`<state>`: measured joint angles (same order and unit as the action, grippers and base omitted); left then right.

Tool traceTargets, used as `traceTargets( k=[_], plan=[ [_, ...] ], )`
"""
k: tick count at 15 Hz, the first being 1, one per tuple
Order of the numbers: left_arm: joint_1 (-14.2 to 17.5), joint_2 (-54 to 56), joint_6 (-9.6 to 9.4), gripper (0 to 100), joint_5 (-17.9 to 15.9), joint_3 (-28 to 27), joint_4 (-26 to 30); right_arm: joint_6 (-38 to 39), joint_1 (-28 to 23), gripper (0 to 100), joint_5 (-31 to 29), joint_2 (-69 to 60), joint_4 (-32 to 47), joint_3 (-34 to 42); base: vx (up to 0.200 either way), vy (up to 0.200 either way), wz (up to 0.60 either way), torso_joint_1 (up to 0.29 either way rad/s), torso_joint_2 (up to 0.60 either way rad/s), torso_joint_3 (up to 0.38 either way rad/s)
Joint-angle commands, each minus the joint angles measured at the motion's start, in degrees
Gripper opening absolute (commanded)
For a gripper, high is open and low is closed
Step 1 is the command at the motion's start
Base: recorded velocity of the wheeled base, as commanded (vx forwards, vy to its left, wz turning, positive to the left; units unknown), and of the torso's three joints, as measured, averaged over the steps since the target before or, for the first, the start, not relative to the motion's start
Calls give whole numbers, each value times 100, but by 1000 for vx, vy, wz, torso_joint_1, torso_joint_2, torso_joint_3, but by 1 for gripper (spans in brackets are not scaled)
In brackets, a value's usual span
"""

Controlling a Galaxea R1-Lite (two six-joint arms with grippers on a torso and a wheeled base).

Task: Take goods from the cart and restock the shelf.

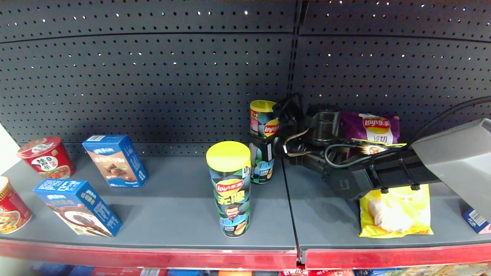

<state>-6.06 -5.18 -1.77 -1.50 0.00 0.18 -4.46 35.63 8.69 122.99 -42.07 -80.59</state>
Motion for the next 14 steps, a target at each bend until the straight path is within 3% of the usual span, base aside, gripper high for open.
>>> traceTargets(
  k=[1, 2, 3, 9, 14],
  plan=[
    [-1, -9, 1, 100, 1, 0, -1, -2, 5, 0, 10, 23, -3, 8, 0, 0, 0, 0, 0, 0],
    [-1, 0, 1, 100, 1, 0, -1, -2, 5, 0, 10, 23, -3, 8, 0, 0, 0, 0, 0, 0],
    [-1, -9, 1, 100, 1, 0, -1, -2, 5, 100, 1, 23, 6, 17, 0, 0, 0, 0, 0, 0],
    [-1, -9, 1, 100, 1, 0, -1, -2, 40, 100, -25, -56, 6, 272, 0, 0, 0, 0, 0, 0],
    [-1, -9, 1, 100, 1, 0, -1, -2, 67, 100, -43, -636, -3, 1248, 0, 0, 0, 0, 0, 0]
  ],
)
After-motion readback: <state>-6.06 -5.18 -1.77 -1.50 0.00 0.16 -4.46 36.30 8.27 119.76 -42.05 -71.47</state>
